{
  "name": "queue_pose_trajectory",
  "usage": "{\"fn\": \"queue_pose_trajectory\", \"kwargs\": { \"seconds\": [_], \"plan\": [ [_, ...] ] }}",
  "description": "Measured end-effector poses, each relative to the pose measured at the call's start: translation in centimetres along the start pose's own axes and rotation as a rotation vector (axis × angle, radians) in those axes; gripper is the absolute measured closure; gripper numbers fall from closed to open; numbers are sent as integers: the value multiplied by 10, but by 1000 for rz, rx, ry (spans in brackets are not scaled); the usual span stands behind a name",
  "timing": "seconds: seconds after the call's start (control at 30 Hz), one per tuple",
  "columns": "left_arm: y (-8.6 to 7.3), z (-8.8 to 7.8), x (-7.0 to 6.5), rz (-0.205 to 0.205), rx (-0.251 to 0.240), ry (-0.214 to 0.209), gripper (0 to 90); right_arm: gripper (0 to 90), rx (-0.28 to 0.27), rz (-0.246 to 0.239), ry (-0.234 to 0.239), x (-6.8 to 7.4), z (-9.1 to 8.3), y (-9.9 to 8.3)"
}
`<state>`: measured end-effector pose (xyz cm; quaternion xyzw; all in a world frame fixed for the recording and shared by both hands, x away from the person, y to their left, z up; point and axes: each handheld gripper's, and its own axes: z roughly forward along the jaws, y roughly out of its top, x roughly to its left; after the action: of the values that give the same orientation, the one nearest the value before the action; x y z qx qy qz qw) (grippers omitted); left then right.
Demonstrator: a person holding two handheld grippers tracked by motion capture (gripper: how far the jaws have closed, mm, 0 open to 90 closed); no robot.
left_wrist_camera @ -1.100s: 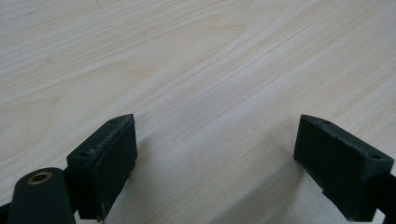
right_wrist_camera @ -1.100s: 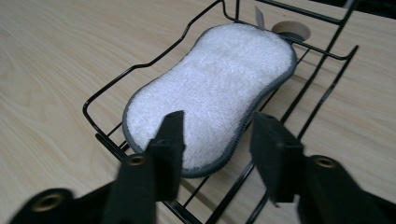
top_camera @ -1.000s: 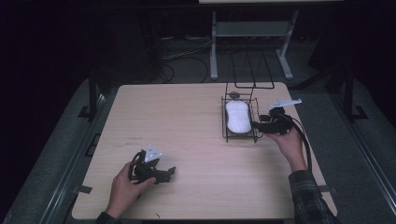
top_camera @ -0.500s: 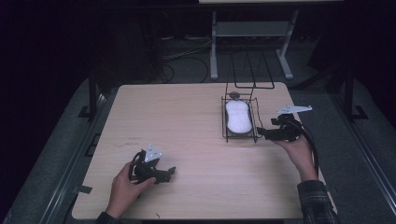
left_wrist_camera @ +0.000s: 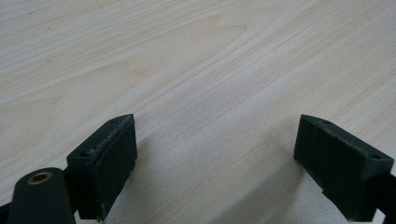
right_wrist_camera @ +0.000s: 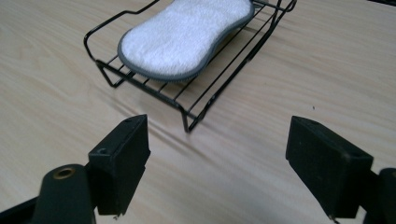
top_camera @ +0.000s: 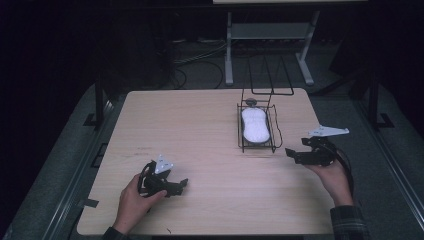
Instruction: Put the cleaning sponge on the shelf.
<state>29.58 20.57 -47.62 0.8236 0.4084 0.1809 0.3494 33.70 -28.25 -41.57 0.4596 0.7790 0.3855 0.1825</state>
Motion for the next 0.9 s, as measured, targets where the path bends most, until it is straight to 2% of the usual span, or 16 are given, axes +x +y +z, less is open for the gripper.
{"fn": "queue_pose_trajectory", "kwargs": {
  "seconds": [0.4,0.9],
  "plan": [
    [0,0,0,3,1,0,124,188,19,12,-10,2,-18,-43],
    [0,0,0,3,0,0,124,144,92,22,-42,6,-17,-81]
  ]
}}
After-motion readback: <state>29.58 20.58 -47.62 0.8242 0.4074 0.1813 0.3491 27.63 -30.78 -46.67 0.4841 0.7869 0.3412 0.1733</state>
